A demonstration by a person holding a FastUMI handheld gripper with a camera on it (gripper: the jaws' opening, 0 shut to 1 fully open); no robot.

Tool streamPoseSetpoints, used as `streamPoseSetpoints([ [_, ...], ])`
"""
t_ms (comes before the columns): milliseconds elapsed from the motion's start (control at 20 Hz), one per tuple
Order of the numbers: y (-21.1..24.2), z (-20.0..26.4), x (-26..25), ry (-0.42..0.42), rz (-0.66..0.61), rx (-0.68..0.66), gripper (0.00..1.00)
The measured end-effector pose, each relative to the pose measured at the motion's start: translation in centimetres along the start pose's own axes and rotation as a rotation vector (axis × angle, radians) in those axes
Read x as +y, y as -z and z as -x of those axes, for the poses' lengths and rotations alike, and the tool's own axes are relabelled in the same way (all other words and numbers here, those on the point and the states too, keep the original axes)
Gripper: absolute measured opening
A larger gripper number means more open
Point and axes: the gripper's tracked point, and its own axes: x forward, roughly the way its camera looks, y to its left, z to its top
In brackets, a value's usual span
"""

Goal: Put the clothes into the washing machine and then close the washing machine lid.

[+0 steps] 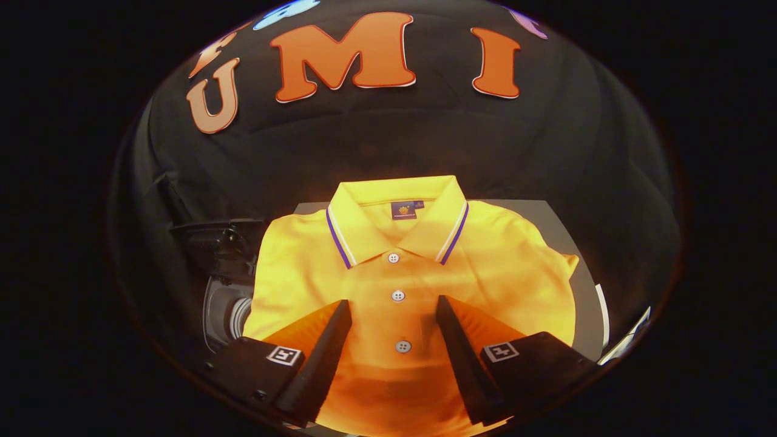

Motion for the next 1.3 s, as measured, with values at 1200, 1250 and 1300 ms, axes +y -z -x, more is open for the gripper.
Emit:
streamPoseSetpoints([
  [1200,-5.4,6.7,2.7,-0.346,-0.356,-0.408,0.08],
  [1250,-6.1,7.3,3.2,-0.36,-0.365,-0.431,0.08],
  [1300,-6.7,8.3,3.6,-0.376,-0.364,-0.451,0.08],
])
